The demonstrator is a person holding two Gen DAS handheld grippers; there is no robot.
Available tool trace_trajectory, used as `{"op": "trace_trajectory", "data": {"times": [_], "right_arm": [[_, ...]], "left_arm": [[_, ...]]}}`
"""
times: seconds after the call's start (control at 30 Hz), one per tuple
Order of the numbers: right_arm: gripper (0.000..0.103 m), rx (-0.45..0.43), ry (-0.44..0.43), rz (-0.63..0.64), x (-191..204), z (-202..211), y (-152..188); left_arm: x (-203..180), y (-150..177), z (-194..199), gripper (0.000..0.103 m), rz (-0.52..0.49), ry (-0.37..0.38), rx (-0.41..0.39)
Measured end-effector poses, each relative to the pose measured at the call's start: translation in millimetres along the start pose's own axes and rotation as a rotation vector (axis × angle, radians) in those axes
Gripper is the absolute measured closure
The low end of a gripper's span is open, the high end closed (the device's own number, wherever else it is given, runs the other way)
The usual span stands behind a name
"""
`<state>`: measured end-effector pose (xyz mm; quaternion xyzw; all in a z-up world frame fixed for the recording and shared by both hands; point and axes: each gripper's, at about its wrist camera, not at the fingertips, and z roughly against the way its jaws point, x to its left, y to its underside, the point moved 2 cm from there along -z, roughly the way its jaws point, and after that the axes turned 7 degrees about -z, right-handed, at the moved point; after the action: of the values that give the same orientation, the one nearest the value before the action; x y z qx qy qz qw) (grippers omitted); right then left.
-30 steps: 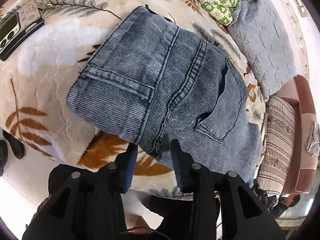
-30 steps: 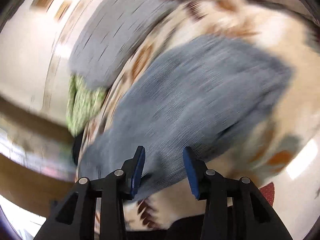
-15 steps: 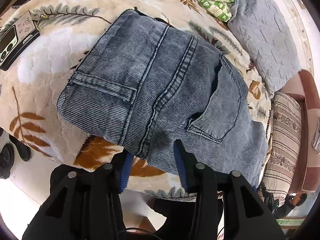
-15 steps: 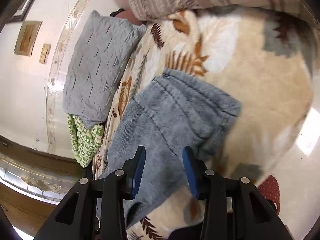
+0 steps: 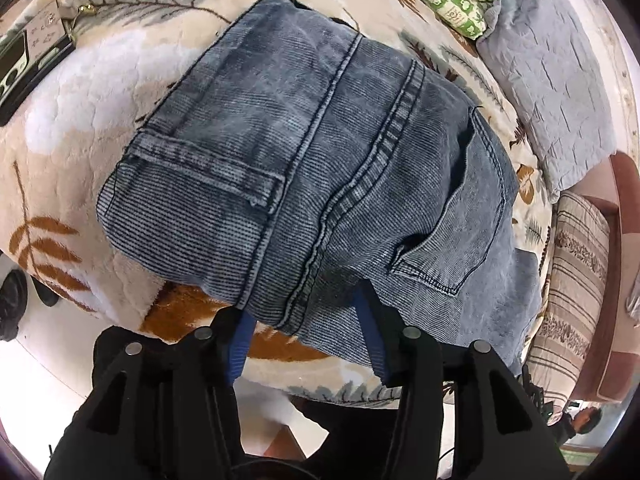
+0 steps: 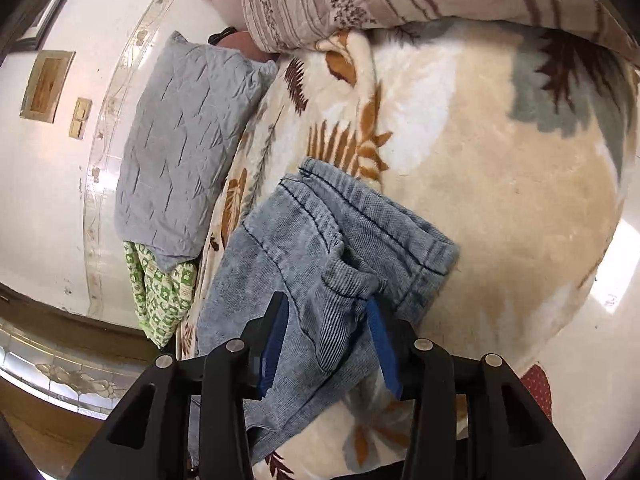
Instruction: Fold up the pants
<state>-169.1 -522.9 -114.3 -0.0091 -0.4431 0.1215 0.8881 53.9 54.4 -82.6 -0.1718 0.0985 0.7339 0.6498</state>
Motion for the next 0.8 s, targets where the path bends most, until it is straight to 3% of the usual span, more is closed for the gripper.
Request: {"op": "trace_trajectory", "data": {"times": [0.03, 0.07, 0.17, 0.23, 0.3, 0.4, 0.47, 0.53, 0.6, 0.7, 0.8], "right_arm": [[0.078, 0.011, 0.004, 0.033, 6.3, -0.4, -3.7], [0.095, 0.02, -0.009, 0.061, 14.2, 1.3, -10.2], [0.096, -0.045, -0.112, 0.141, 44.3, 36.3, -30.0], [0.096, -0.094, -0.121, 0.193, 54.3, 57.5, -35.4], [0.096, -0.104, -0.088, 0.209, 45.9, 62.2, -36.4], [0.096, -0.079, 0.042, 0.193, 10.0, 40.8, -31.1], [0.096, -0.056, 0.13, 0.177, -13.3, 21.7, -23.7], [0.095, -0.059, 0.141, 0.171, -20.3, 19.5, -17.7], [0.086, -0.073, 0.166, 0.18, -14.8, 26.0, -16.7], [0.084, -0.125, 0.176, 0.207, 2.7, 47.9, -21.2], [0.074, -0.143, 0.137, 0.29, 39.8, 57.6, -21.2]], "left_arm": [[-2.4, -0.3, 2.2, 0.068, -0.01, -0.014, -0.007], [-4.6, -0.6, 5.1, 0.073, -0.013, -0.02, -0.011], [-9.7, 0.1, 19.3, 0.075, -0.017, 0.009, -0.034], [-14.4, 2.2, 26.9, 0.075, -0.039, 0.017, -0.059], [-16.0, 3.3, 23.8, 0.075, -0.055, 0.012, -0.057], [-13.6, 4.6, 4.0, 0.075, -0.069, -0.057, -0.015], [-9.3, 3.3, -3.4, 0.075, -0.066, -0.062, 0.003], [-6.6, 1.1, 0.2, 0.075, -0.073, -0.061, 0.001], [-3.2, 0.4, 7.0, 0.073, -0.09, -0.049, 0.006], [2.8, 5.9, 29.3, 0.074, -0.144, 0.023, 0.004], [15.5, 1.8, 65.3, 0.072, -0.182, 0.05, -0.089]]}}
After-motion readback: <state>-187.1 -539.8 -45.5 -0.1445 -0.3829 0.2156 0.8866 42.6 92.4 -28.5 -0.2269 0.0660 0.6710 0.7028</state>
